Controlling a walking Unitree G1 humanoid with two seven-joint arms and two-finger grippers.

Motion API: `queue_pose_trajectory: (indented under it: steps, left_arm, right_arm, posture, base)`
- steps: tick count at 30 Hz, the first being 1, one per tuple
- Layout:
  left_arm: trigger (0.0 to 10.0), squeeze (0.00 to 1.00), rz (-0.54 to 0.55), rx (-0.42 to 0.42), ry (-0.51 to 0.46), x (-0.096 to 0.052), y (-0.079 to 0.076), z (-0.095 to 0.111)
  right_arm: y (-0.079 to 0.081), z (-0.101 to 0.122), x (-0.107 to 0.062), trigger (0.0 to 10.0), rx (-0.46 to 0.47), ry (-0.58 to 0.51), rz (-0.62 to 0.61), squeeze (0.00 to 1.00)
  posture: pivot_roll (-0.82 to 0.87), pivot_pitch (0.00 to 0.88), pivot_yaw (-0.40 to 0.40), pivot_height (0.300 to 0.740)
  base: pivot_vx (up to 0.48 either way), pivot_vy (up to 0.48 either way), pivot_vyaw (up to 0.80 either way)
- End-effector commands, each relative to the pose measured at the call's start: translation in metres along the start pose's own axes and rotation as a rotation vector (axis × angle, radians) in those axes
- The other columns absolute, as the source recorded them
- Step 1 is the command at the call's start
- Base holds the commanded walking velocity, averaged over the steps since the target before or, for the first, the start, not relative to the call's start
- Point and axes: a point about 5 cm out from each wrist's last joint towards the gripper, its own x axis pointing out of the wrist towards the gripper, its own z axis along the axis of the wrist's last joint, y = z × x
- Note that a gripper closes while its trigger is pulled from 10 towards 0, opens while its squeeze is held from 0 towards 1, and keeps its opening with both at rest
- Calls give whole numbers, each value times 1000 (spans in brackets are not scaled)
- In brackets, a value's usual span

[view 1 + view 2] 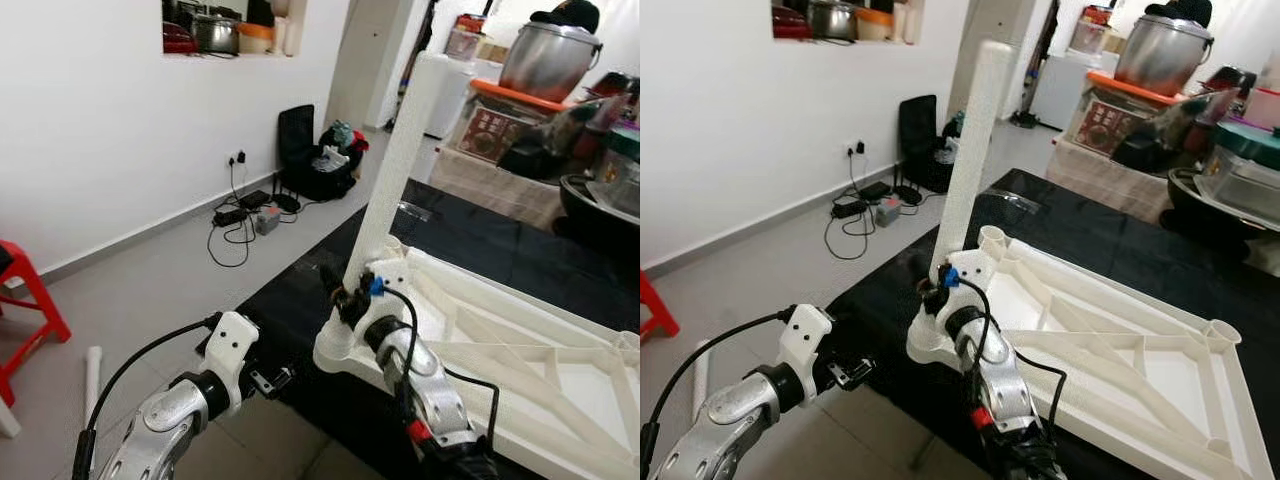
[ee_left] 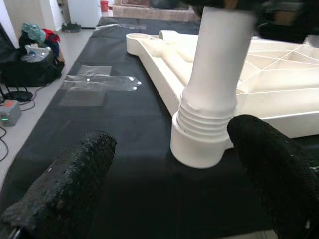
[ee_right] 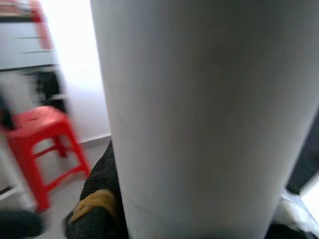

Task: Building children table

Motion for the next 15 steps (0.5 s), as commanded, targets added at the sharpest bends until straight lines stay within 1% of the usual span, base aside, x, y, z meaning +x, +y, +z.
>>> queue_pose_trajectory:
  steps: [1, 4, 10, 15]
  left_arm:
    - [10000, 0, 1, 9, -7, 3, 1, 2]
    - [10000, 0, 8, 9, -7, 2, 2, 1]
    - [10000, 0, 20, 3, -6, 1, 2, 1]
    - [10000, 0, 26, 1, -6, 1, 2, 0]
  right_arm:
    - [4, -34, -12, 0, 48, 141, 87, 0]
    - [1, -28, -12, 0, 36, 118, 151, 0]
    - [-2, -27, -11, 0, 18, 119, 180, 0]
    - [-1, -30, -11, 0, 6, 120, 195, 0]
  posture:
    - [133, 0, -170, 740]
    - [139, 0, -178, 740]
    - [145, 0, -184, 740]
    - [150, 0, -187, 740]
  base:
    - [0, 0, 0]
    - [0, 0, 0]
    - [0, 0, 0]
    - [0, 0, 0]
